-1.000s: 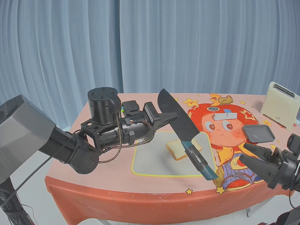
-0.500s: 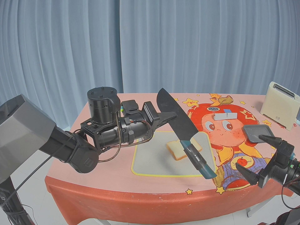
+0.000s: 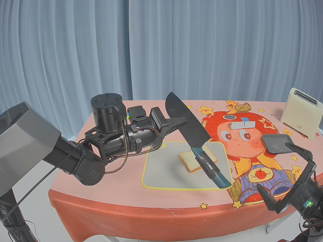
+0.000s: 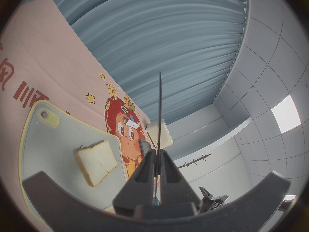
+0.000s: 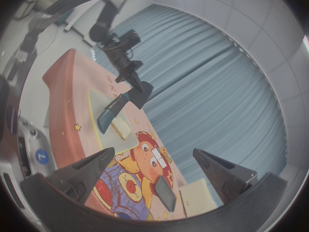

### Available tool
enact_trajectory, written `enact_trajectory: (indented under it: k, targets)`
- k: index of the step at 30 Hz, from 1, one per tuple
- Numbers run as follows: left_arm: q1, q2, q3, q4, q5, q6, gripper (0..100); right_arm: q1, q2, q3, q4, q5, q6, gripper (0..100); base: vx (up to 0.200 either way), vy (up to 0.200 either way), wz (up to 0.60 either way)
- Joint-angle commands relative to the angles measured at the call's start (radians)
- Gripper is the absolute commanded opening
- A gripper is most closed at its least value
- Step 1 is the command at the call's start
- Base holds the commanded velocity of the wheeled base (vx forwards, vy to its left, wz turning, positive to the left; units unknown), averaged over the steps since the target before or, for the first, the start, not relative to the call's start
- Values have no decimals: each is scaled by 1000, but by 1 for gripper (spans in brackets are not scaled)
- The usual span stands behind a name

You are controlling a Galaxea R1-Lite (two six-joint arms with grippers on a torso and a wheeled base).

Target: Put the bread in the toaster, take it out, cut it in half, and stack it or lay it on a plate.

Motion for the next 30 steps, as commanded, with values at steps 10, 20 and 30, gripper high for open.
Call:
enact_trajectory:
  k: [10,20,30]
  targets:
    - [-17,-2,-47,6,107,-41,0,94,220,34,-235,-118,-148,100,0,0,0]
    - [-29,6,-177,113,245,-111,0,124,413,40,-484,-119,-222,100,0,0,0]
    - [-64,6,-188,158,271,-113,0,-15,450,49,-683,-21,-409,100,0,0,0]
